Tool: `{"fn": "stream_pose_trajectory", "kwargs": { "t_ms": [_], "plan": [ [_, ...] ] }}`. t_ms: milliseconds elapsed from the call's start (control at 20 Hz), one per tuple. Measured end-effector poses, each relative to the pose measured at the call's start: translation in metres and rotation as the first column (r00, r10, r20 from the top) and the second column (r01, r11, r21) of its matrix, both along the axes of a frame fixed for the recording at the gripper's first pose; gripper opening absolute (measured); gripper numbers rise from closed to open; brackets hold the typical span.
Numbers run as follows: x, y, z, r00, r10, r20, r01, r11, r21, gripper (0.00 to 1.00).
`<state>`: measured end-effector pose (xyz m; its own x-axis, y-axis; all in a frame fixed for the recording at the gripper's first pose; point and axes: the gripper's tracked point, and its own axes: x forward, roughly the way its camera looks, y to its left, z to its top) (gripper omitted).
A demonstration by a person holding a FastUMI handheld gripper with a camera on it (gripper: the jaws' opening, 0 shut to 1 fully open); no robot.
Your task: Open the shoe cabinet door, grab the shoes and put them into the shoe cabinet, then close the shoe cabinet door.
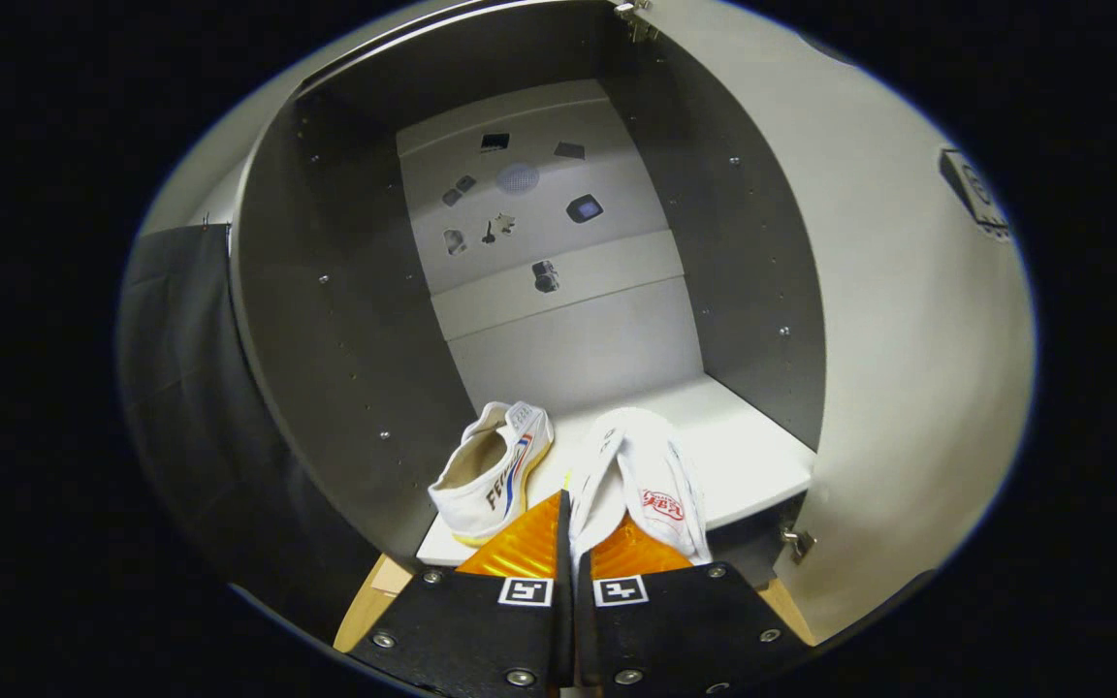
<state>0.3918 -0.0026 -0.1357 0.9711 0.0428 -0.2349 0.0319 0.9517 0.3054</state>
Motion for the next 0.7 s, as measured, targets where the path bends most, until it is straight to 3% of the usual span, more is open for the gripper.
{"fn": "stream_pose_trajectory", "kwargs": {
  "t_ms": [450,700],
  "plan": [
    [0.108,-0.013,-0.009,0.999,0.03,-0.039,-0.031,1.0,-0.007,0.01],
    [0.147,-0.016,-0.018,0.996,0.049,-0.068,-0.052,0.998,-0.04,0.01]
  ]
}}
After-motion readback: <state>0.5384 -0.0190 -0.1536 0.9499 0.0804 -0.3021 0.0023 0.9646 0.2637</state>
